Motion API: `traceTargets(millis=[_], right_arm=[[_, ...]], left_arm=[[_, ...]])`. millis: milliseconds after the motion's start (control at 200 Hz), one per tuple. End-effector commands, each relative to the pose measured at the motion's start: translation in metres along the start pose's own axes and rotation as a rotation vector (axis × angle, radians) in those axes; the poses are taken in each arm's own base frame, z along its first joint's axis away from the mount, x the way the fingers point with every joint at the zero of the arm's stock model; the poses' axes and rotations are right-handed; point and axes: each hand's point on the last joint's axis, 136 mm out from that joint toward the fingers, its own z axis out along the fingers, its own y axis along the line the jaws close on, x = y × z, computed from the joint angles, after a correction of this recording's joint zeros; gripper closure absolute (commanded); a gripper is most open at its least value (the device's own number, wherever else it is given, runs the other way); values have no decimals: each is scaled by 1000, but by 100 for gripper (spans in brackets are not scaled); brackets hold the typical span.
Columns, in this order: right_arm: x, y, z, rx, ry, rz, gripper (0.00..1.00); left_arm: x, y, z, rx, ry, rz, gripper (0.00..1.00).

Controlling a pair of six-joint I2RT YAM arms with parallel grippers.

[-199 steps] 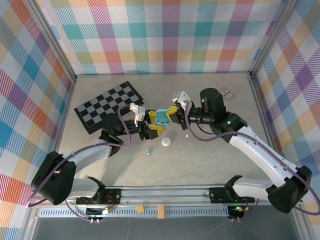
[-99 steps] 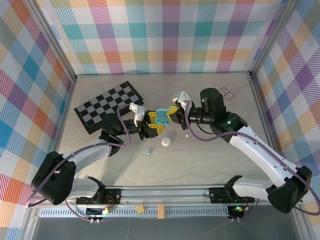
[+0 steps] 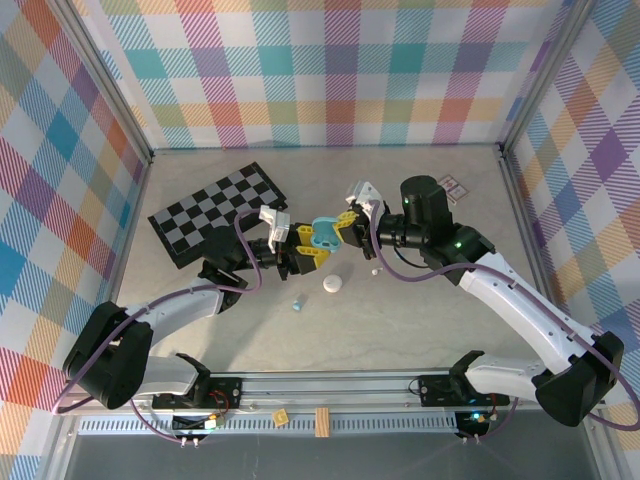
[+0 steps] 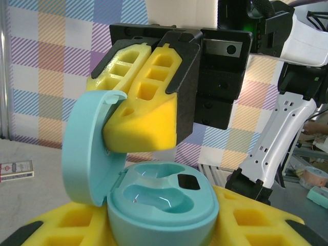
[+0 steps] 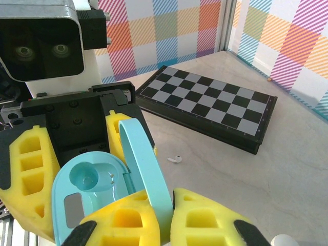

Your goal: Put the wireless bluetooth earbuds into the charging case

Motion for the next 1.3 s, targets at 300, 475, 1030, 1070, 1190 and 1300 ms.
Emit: traceTargets(millis=[300, 475, 1030, 1070, 1190, 1300], right_arm=[[-19, 8, -15, -7, -74, 25, 52], [-23, 12, -27, 3, -108, 28, 33], [57, -78, -91, 376, -229, 559, 23], [72, -89, -91, 431, -199, 616, 23], [122, -117, -91, 590, -74, 787, 24], [164, -130, -84, 636, 8, 967, 25]], left_arm=[[-10, -6, 2, 23, -33, 54, 63], [-10, -4, 2, 11, -37, 58, 63], [-5, 1, 0, -15, -32, 67, 63], [-5, 2, 0, -16, -30, 66, 63], [-5, 2, 0, -22, -29, 68, 63], [-4, 2, -1, -27, -28, 70, 63]])
